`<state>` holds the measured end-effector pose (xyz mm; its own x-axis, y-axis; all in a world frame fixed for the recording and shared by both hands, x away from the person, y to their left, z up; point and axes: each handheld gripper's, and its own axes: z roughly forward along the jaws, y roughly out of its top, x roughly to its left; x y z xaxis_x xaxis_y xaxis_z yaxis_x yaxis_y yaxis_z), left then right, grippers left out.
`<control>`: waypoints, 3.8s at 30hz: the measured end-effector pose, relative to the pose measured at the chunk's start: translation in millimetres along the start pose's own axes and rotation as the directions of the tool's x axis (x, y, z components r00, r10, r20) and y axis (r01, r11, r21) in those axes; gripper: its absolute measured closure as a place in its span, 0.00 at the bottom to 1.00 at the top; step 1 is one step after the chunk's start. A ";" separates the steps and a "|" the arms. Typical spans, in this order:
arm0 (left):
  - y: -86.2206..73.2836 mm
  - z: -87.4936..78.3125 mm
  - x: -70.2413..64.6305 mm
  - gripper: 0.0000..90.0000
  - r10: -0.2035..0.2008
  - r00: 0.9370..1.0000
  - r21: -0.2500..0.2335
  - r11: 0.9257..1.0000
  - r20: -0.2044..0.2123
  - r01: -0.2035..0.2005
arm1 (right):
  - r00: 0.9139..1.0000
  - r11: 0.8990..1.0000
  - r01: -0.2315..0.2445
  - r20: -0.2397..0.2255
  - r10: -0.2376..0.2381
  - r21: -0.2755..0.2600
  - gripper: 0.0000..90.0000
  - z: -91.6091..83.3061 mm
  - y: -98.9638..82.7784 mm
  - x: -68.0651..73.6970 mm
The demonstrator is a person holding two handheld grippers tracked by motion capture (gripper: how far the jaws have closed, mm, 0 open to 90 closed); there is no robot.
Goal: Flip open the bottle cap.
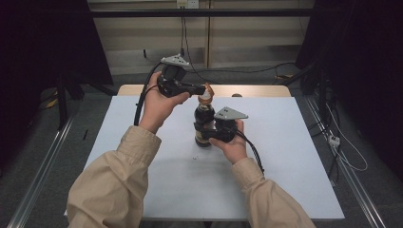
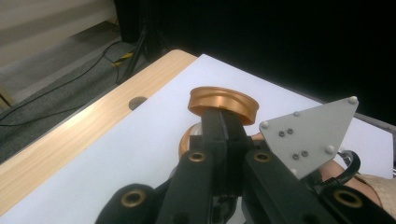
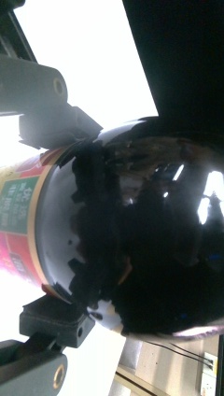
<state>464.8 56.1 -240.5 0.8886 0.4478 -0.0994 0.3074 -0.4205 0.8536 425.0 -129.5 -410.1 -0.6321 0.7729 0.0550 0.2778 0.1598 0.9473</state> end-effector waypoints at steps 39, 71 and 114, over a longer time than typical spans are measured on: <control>0.3 -14.1 0.0 1.00 -0.007 1.000 -0.039 0.999 0.019 0.008 | 1.000 1.000 -0.002 0.003 0.002 0.003 0.34 -0.6 0.2 0.8; -35.6 -25.7 8.0 0.58 -0.073 0.997 -0.059 0.996 -0.022 0.072 | 0.998 0.998 -0.051 -0.026 0.052 0.027 0.21 -8.7 -0.1 1.3; -103.4 -36.2 2.9 0.23 -0.077 0.997 -0.075 0.994 -0.022 0.075 | 0.993 0.998 -0.034 -0.114 0.039 0.047 0.18 -55.1 -10.5 -0.1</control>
<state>423.2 129.4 -310.6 0.8547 0.4958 -0.1536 0.3467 -0.3250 0.8799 382.3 -165.1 -402.7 -0.6994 0.7032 0.1277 0.3324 0.1619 0.9291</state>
